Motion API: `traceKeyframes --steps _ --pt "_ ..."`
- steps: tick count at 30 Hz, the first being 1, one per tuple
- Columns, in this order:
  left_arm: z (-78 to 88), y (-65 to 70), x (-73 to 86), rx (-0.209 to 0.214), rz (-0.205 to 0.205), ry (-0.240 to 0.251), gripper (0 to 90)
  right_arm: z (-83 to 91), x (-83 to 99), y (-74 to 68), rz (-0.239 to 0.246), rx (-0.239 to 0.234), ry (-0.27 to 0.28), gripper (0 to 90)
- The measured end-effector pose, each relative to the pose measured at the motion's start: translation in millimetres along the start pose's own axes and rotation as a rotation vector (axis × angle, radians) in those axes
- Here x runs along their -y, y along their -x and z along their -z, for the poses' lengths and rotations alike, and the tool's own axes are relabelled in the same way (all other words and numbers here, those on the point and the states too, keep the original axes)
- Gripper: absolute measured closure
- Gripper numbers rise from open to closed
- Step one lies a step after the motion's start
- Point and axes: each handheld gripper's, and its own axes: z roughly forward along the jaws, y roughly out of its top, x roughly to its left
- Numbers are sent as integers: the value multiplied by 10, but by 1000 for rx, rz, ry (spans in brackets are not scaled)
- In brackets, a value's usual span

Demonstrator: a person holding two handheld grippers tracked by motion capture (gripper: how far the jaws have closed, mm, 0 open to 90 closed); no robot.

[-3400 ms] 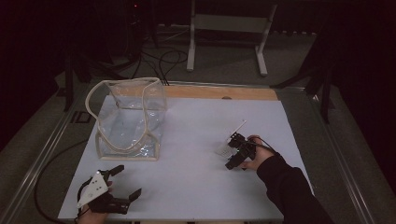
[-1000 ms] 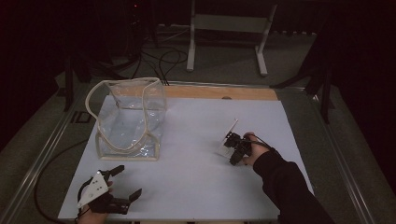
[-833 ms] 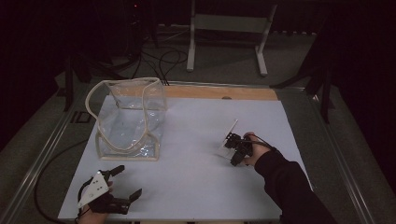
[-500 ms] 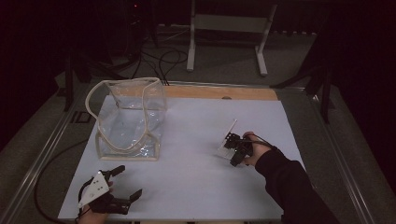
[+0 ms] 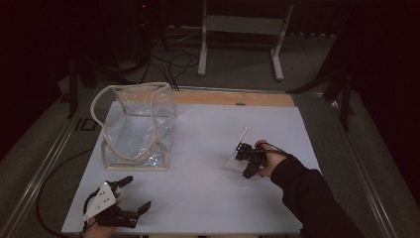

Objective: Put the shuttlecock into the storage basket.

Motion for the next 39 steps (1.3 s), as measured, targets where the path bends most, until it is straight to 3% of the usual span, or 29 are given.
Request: traceKeyframes --steps 9,26,39 --pt "0 1 0 2 1 1 6 74 -36 -107 74 -15 1 662" --pt "-4 4 1 5 -1 0 6 245 -128 -257 142 -29 17 661" --pt "-8 5 1 8 0 -1 6 468 -203 -355 196 -23 27 661"
